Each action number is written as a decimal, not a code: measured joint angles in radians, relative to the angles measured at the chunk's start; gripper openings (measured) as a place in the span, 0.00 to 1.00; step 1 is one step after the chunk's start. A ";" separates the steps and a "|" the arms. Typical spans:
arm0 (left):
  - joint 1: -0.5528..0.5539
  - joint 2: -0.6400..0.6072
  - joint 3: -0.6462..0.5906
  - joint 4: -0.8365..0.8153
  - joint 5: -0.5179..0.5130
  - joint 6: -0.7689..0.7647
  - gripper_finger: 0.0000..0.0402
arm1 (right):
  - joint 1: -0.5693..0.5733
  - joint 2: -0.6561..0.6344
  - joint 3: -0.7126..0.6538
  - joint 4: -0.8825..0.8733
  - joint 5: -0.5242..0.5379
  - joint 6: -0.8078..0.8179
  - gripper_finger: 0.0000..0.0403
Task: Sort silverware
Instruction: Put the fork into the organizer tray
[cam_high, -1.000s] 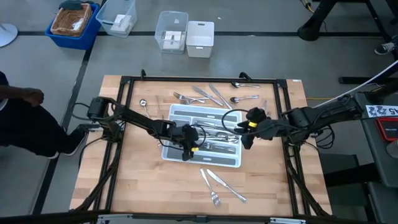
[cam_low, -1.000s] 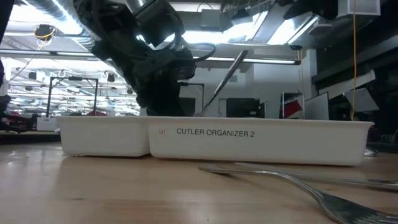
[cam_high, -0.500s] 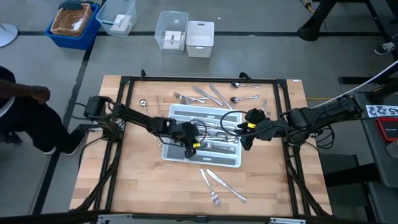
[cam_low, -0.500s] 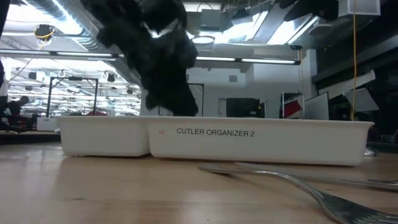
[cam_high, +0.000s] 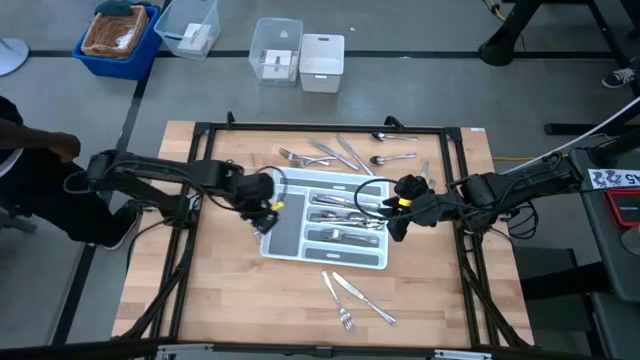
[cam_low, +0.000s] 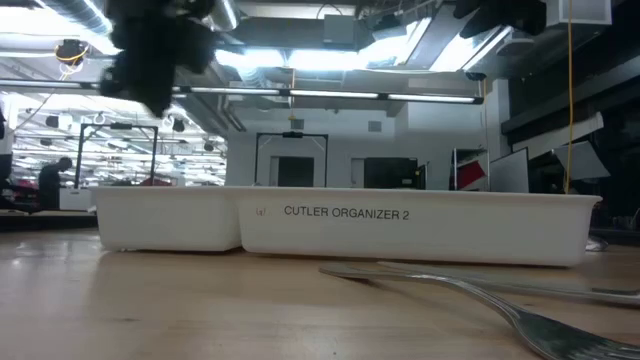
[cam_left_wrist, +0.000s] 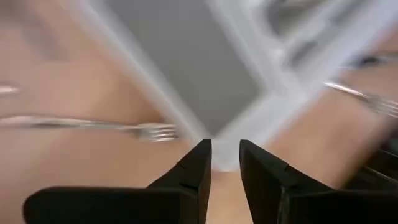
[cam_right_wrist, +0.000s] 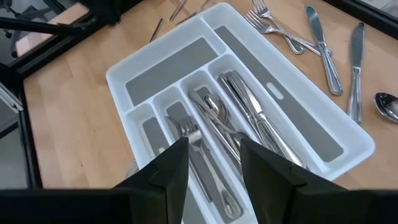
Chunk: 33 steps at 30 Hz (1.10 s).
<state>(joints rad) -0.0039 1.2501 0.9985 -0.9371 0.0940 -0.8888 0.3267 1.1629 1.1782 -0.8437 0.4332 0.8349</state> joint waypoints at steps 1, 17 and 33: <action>0.006 -0.013 0.000 -0.041 -0.052 -0.015 0.18 | 0.000 0.000 0.000 -0.005 0.000 0.000 0.37; 0.324 0.030 -0.247 0.237 -0.247 0.090 0.18 | 0.000 0.000 0.000 -0.051 0.000 -0.003 0.37; 0.377 0.205 -0.272 0.295 -0.246 0.138 0.18 | 0.000 0.000 0.000 -0.050 0.001 -0.003 0.37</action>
<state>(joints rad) 0.3729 1.4552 0.7265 -0.6423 -0.1524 -0.7509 0.3267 1.1629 1.1782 -0.8932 0.4339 0.8319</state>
